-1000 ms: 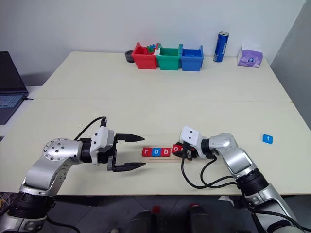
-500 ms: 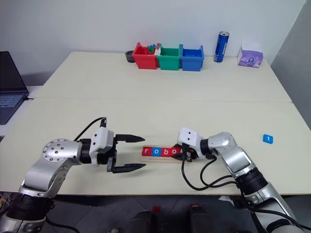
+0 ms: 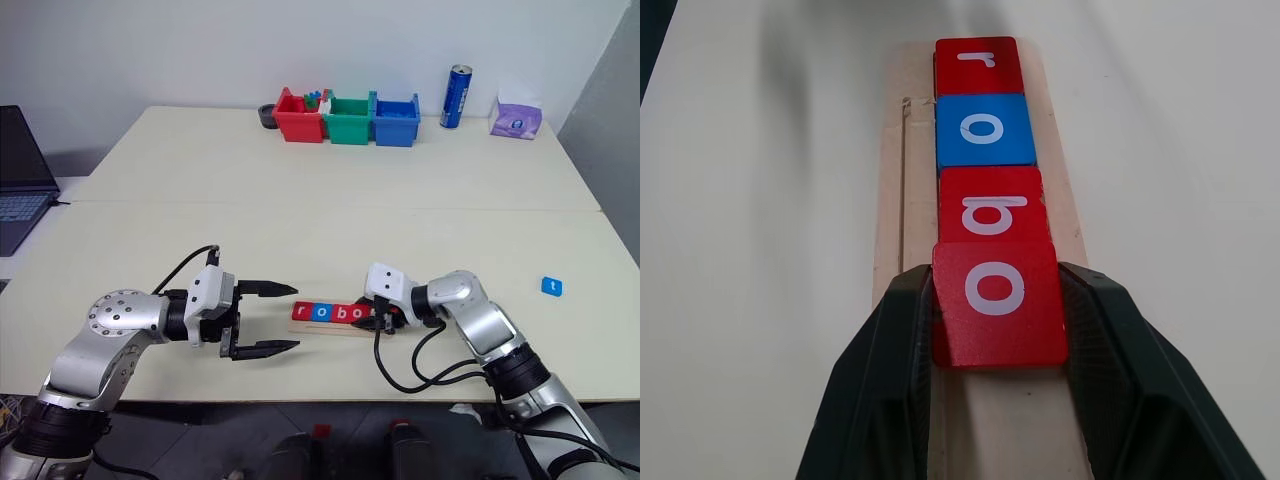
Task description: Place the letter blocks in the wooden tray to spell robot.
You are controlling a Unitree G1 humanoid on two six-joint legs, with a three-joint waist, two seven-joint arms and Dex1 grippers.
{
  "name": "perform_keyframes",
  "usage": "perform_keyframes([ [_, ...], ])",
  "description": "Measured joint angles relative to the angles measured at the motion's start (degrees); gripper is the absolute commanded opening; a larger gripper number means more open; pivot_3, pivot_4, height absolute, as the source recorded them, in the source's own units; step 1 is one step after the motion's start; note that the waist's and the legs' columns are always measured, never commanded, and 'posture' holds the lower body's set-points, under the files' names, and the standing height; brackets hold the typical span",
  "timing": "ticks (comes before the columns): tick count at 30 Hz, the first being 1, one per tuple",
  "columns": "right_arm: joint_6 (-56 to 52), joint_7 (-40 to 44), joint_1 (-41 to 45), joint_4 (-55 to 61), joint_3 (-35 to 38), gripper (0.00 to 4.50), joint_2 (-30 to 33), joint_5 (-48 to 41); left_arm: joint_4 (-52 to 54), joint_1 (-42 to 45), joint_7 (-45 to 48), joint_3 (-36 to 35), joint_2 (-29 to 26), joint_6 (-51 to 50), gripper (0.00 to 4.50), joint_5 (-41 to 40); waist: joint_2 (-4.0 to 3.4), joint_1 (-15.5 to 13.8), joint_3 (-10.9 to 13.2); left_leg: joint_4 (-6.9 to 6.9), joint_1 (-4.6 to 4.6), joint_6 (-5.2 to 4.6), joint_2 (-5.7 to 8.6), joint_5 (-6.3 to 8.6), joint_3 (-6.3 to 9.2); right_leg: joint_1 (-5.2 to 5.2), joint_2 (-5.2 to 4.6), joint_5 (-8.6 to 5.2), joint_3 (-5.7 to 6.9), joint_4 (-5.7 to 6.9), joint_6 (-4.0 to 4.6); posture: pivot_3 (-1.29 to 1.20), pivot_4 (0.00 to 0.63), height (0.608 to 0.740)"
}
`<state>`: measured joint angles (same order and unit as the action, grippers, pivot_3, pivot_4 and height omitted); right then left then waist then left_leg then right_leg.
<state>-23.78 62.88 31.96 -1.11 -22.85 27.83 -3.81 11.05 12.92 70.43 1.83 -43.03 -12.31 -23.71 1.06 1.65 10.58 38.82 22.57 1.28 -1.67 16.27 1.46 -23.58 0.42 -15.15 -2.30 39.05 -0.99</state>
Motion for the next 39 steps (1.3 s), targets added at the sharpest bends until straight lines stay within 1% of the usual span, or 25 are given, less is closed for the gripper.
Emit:
perform_keyframes([
  [27,2.2,0.1,0.6,-1.9,-0.4,1.45,0.3,0.5,-0.5,0.3,0.1,0.0,0.0,0.5,4.50,0.4,0.00,0.0,0.0,0.00,-0.01,0.00,0.00,0.00,-0.01,0.00,0.00,0.00,0.00,0.01,0.00,0.00,0.150,0.740],
  [29,2.2,0.2,0.6,-2.0,-0.4,2.20,0.3,0.6,-0.7,0.5,0.1,0.0,0.0,0.5,4.50,0.6,0.00,0.0,0.0,0.00,-0.01,0.00,0.00,0.00,-0.01,0.00,0.00,0.00,0.00,0.01,0.00,0.00,0.150,0.740],
  [30,2.3,0.1,0.6,-2.1,-0.4,2.45,0.3,0.5,-0.7,0.6,0.0,0.0,0.0,0.5,4.50,0.7,0.00,0.0,0.0,0.00,-0.01,0.00,0.00,0.00,-0.01,0.00,0.00,0.00,0.00,0.01,0.00,0.00,0.150,0.740],
  [34,2.2,0.2,0.6,-2.1,-0.4,3.90,0.2,0.4,-0.8,1.0,0.0,0.0,0.0,0.6,4.50,0.9,0.00,0.0,0.0,0.00,-0.01,0.00,0.00,0.00,0.00,0.00,0.00,0.00,0.00,0.01,0.00,0.00,0.150,0.740],
  [36,2.1,0.2,0.7,-2.1,-0.4,4.46,0.2,0.4,-0.8,1.1,0.1,0.0,0.0,0.6,4.50,1.0,0.00,0.0,0.0,0.01,-0.01,0.00,0.00,0.00,0.00,0.00,0.00,0.00,0.00,0.01,0.00,0.00,0.150,0.740],
  [39,1.7,0.2,0.8,-2.1,-0.3,4.46,0.2,0.2,-1.0,1.3,0.1,0.0,0.1,0.6,4.50,1.1,0.00,0.0,0.0,0.00,0.00,0.00,0.00,0.00,0.00,0.00,0.00,0.00,0.00,0.01,0.00,0.00,0.150,0.740],
])
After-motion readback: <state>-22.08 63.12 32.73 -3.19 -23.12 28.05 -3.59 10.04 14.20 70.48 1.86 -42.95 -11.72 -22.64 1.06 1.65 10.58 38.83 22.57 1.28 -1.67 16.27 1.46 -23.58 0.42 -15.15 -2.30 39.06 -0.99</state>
